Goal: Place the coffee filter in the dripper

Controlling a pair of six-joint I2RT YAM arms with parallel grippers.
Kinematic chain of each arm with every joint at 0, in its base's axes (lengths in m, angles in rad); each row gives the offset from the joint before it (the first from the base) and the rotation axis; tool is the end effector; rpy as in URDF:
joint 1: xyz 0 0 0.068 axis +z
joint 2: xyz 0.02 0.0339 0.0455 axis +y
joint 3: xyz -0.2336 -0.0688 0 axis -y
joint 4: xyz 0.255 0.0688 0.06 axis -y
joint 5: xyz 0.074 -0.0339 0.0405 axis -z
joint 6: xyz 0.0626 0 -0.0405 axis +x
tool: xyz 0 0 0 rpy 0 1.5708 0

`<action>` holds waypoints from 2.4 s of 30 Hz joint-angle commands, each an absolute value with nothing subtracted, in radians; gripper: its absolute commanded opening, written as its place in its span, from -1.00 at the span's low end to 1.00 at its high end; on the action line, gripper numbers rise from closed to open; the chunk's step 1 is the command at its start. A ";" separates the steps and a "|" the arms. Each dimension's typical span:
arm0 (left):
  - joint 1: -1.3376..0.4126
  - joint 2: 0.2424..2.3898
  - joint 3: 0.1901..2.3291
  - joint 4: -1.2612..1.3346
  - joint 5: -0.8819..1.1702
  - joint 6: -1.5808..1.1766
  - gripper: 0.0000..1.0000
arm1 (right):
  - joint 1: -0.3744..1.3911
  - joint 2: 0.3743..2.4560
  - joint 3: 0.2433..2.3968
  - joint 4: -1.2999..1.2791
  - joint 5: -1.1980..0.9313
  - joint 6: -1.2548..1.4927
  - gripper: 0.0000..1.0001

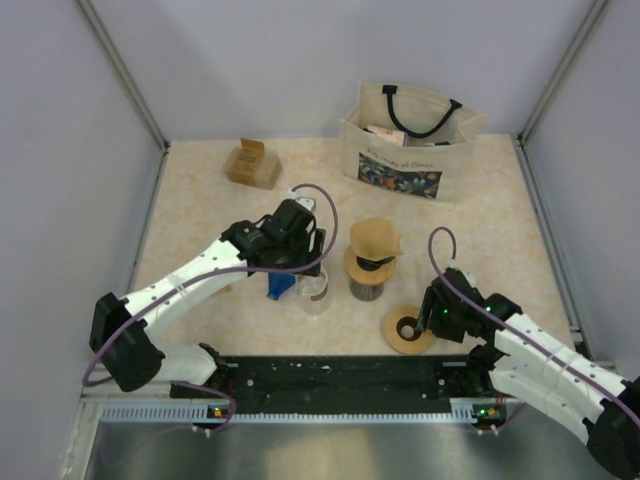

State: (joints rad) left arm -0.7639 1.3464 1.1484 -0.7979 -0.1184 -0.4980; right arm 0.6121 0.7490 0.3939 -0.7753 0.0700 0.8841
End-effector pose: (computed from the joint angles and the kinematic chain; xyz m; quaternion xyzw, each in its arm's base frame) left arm 0.2246 -0.2049 0.2356 0.1103 0.9511 -0.1211 0.2620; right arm 0.1392 0.0924 0.1167 0.1398 0.9652 0.1235 0.1832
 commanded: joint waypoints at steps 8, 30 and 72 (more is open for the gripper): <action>-0.770 1.168 1.115 -0.695 -0.153 -0.506 0.97 | 0.649 0.769 0.387 -0.712 0.098 0.911 -0.02; -0.769 0.954 0.982 -0.552 -0.216 -0.531 0.97 | 0.652 0.643 0.486 -0.814 0.091 0.890 -0.80; -0.907 1.200 1.066 -0.242 0.532 -0.838 0.30 | 0.713 0.721 1.003 -0.867 -0.129 0.537 -0.85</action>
